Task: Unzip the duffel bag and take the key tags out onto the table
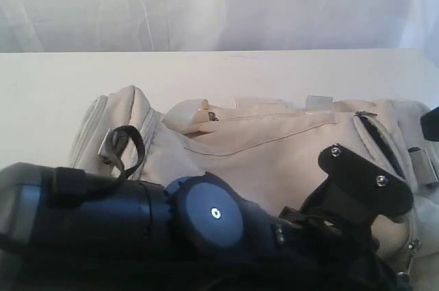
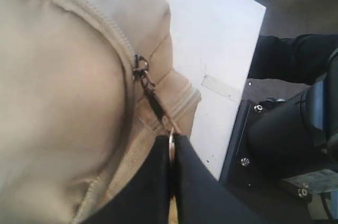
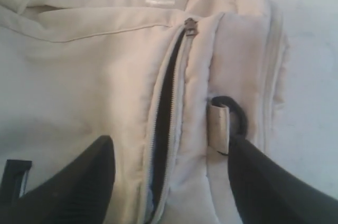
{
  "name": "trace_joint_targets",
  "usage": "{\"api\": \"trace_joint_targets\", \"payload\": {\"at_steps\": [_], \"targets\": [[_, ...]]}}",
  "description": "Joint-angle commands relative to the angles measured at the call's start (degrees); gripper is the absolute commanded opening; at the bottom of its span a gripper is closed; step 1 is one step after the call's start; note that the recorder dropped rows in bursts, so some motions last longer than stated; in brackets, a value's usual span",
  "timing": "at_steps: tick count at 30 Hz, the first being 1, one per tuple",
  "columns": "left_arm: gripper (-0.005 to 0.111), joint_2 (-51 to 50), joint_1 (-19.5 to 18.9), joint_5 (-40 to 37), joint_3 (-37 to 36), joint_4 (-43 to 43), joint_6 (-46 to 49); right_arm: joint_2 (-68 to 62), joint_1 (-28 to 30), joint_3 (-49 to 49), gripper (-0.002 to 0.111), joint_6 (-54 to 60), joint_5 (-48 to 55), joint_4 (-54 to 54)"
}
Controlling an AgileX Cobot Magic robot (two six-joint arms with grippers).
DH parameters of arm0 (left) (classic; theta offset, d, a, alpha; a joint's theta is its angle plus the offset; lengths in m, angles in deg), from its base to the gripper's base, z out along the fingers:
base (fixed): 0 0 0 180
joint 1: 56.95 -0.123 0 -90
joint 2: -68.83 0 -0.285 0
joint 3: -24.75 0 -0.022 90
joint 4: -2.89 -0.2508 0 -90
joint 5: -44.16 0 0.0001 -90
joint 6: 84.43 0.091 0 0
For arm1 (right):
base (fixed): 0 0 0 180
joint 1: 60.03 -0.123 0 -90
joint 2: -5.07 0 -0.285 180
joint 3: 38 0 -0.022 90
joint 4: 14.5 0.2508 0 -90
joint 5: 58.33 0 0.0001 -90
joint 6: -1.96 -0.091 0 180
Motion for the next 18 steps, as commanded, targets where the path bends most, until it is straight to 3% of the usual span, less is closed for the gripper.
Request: {"api": "trace_joint_targets", "payload": {"at_steps": [1,5,11,18], "targets": [[0.0,1.6,0.4,-0.8,-1.2,1.3,-0.4,0.0,0.0,0.4,0.059,4.3,2.6,5.9],[0.0,1.6,0.4,-3.3,-1.2,2.4,-0.4,0.0,0.0,0.4,0.067,6.3,6.1,8.2],[0.0,3.5,0.4,-2.9,-1.9,2.4,-0.4,-1.0,0.0,6.1,0.066,4.1,5.7,6.1],[0.0,4.6,0.4,-2.5,-4.7,3.6,-0.4,-2.2,0.0,11.0,0.066,4.0,0.4,12.4]]}}
